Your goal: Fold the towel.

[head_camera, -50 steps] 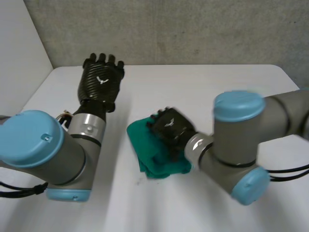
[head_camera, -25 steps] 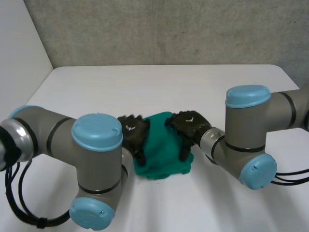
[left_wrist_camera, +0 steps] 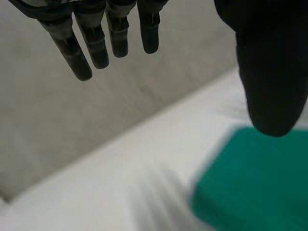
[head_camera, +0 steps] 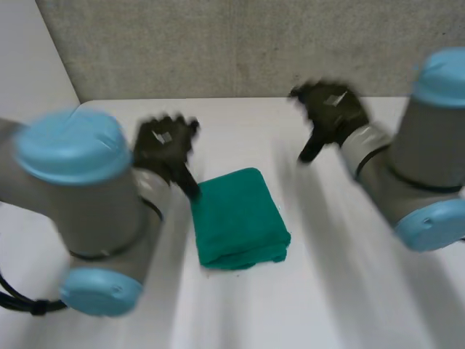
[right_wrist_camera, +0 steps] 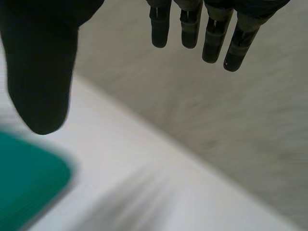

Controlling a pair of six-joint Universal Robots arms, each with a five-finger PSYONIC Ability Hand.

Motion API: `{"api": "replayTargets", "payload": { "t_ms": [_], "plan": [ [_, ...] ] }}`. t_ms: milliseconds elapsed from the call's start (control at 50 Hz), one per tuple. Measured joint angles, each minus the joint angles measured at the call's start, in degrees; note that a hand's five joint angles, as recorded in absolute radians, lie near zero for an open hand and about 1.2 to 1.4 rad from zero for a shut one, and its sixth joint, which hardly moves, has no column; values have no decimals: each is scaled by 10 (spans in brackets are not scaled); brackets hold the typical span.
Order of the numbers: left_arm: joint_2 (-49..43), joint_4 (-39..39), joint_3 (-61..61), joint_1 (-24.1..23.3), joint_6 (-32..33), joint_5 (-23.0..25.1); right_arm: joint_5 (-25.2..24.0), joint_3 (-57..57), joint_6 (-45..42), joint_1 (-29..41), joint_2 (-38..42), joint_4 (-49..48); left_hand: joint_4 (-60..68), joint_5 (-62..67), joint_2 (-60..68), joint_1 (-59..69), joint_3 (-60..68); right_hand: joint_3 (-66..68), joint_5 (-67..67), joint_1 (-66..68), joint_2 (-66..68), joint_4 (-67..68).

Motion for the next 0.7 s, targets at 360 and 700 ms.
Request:
{"api": "replayTargets", "payload": {
  "t_ms": [360,700],
  "plan": [
    [162,-86,36,170,-32,111,93,-50,-21,-75,-97,69,-23,-12,-23,-21,-22,0,0,0,0,0],
    [181,-91,17,165,-61,110,68,-19,-26,-65,-97,55,-23,-12,-26,-21,-22,0,0,0,0,0]
  ]
}}
